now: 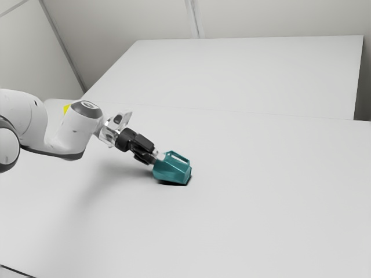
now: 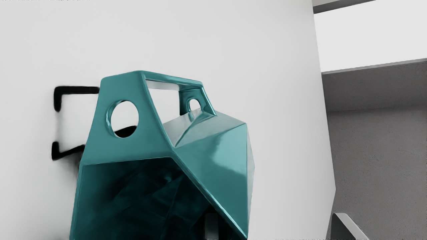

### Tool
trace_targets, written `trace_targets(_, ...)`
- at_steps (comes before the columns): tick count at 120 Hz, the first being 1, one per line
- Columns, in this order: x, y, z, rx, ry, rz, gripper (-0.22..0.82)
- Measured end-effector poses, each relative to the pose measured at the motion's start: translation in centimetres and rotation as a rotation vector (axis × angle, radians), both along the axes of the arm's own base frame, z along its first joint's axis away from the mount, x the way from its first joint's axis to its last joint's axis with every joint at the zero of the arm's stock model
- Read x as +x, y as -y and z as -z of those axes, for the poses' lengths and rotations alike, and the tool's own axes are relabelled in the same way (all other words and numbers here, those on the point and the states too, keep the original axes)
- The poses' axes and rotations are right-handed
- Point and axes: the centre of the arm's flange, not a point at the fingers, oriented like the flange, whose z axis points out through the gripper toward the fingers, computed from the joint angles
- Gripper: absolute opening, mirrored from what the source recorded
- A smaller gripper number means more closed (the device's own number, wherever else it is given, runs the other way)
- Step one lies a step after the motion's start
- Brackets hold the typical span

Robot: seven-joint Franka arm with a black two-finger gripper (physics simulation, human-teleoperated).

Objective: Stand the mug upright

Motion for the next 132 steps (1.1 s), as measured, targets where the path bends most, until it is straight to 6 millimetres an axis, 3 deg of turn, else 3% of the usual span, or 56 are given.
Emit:
trace_targets(37, 0.2, 0.6, -0.7, -0.023, 0.054, 0.032, -0.07)
trace_targets(77, 0.3, 0.9, -1.0, -0.023, 0.088, 0.054, -0.16)
trace_targets(101, 0.6, 2.1, -5.3, 0.054, 0.181, 0.104, -0.18)
trace_targets(118, 0.3, 4.6, -10.8, 0.258, 0.289, 0.220, -0.18)
trace_targets(132, -0.3, 6.9, -12.7, 0.460, 0.342, 0.319, -0.18)
